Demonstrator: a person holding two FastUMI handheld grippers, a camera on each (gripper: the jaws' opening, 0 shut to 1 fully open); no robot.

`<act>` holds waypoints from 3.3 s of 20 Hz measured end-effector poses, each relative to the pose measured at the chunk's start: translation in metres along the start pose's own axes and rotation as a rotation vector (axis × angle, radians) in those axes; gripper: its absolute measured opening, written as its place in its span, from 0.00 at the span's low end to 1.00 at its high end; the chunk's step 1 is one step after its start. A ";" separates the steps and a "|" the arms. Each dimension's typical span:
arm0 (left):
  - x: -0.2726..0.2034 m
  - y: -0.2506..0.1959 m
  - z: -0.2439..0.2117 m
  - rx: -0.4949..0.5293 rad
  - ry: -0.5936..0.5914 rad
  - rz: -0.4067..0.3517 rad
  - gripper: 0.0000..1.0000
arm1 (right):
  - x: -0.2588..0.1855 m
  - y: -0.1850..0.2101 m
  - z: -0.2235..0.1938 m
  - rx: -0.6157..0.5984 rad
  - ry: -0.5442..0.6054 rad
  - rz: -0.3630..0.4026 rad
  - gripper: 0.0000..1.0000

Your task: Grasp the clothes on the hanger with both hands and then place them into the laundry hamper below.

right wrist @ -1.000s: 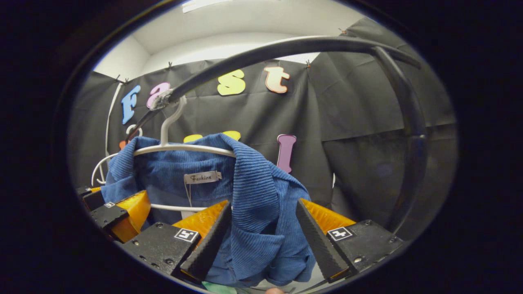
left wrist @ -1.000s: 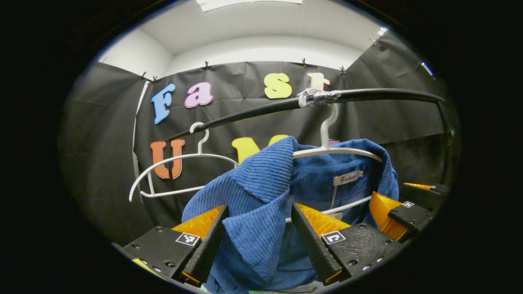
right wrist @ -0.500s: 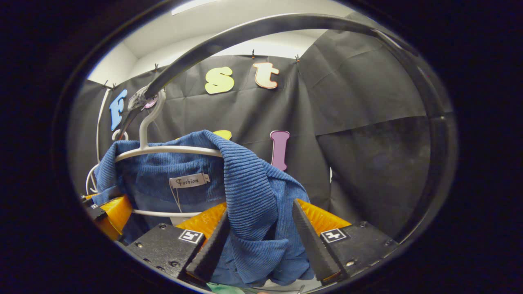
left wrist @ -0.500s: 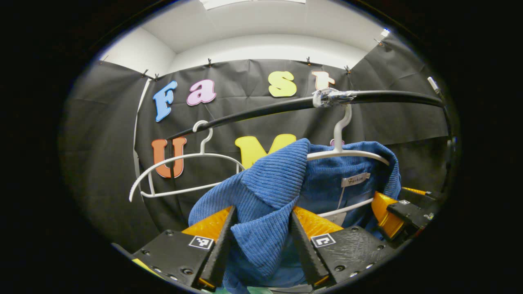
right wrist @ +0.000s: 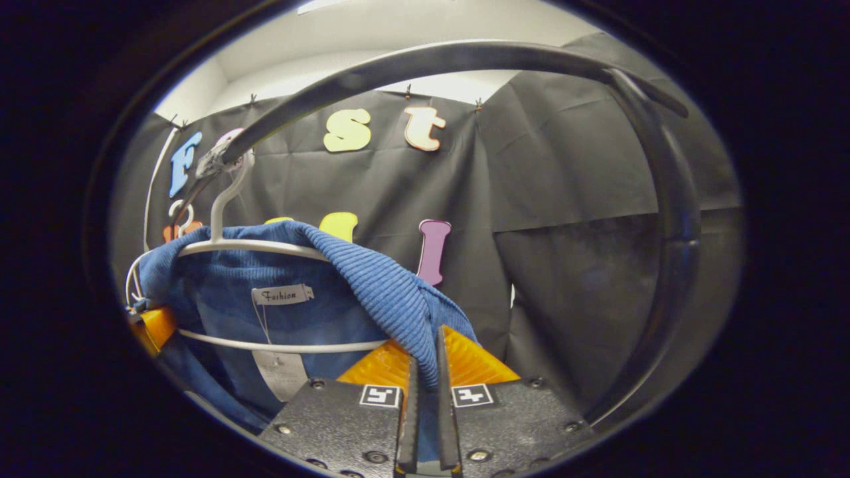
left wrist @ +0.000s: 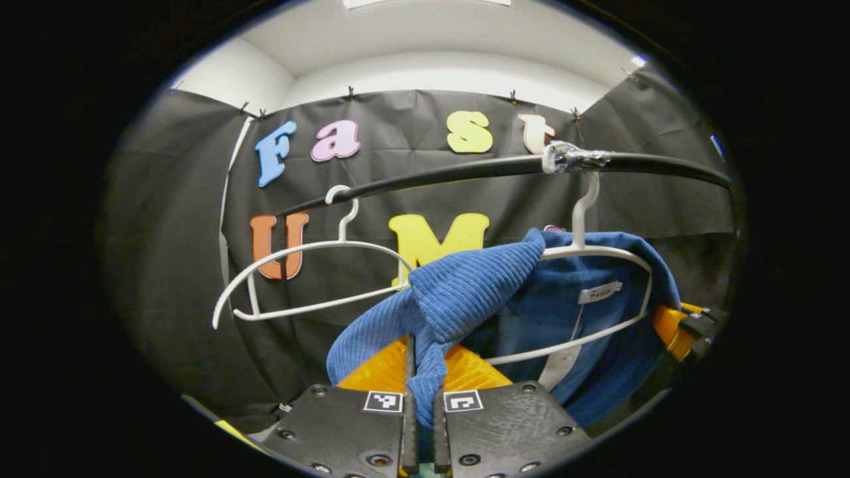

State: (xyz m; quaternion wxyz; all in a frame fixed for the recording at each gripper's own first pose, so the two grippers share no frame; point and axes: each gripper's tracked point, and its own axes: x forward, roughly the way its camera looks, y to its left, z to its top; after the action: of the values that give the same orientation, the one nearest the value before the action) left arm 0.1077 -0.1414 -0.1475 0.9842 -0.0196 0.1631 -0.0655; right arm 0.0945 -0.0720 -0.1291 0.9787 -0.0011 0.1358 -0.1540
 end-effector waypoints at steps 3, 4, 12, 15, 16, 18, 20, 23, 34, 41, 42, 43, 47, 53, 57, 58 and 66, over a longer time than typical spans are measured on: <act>-0.010 0.004 0.010 0.012 0.002 -0.036 0.06 | -0.007 -0.006 0.008 0.002 0.002 -0.026 0.10; -0.008 0.005 0.016 0.020 -0.008 -0.032 0.09 | -0.009 -0.009 0.014 0.002 -0.005 -0.034 0.09; -0.035 0.018 0.059 0.048 -0.036 -0.100 0.02 | -0.023 -0.017 0.043 0.034 -0.047 -0.043 0.07; -0.036 0.026 0.075 0.088 -0.050 -0.110 0.01 | -0.026 -0.016 0.057 0.047 -0.069 -0.038 0.05; -0.038 0.027 0.080 0.104 -0.054 -0.113 0.05 | -0.031 -0.016 0.061 0.038 -0.082 -0.038 0.05; -0.041 0.033 0.093 0.125 -0.060 -0.132 0.05 | -0.040 -0.011 0.074 0.015 -0.117 -0.032 0.05; -0.042 0.039 0.103 0.145 -0.058 -0.156 0.05 | -0.044 -0.008 0.086 -0.003 -0.145 -0.023 0.04; -0.039 0.047 0.116 0.181 -0.040 -0.205 0.00 | -0.048 -0.001 0.095 -0.018 -0.169 -0.014 0.05; -0.026 0.073 0.104 0.518 0.038 -0.377 0.05 | -0.044 0.009 0.091 -0.051 -0.164 -0.015 0.05; 0.002 0.074 0.057 0.505 0.077 -0.511 0.01 | -0.024 0.003 0.075 -0.034 -0.121 -0.029 0.05; 0.007 0.073 0.053 0.496 0.081 -0.543 0.05 | -0.020 0.003 0.074 -0.034 -0.116 -0.030 0.04; 0.012 0.072 0.047 0.499 0.083 -0.569 0.01 | -0.018 0.004 0.075 -0.042 -0.119 -0.032 0.05; 0.019 0.069 0.020 0.512 0.121 -0.662 0.00 | -0.009 0.003 0.067 -0.070 -0.101 -0.047 0.05; 0.034 0.046 -0.017 0.415 0.197 -0.809 0.01 | 0.003 -0.009 0.060 -0.052 -0.066 -0.078 0.05; 0.046 0.043 -0.049 0.436 0.268 -0.840 0.01 | 0.009 -0.012 0.049 -0.054 -0.038 -0.087 0.05; 0.045 0.041 -0.053 0.431 0.273 -0.850 0.00 | 0.011 -0.014 0.048 -0.054 -0.035 -0.093 0.05; 0.025 0.017 -0.068 0.260 0.306 -0.938 0.01 | 0.026 -0.039 0.029 -0.038 0.010 -0.195 0.05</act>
State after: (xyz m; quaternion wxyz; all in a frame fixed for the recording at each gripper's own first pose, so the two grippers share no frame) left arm 0.1112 -0.1288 -0.2209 0.8080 0.0417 0.2694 -0.5222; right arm 0.1146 -0.1183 -0.1060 0.9581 -0.0324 0.1428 -0.2461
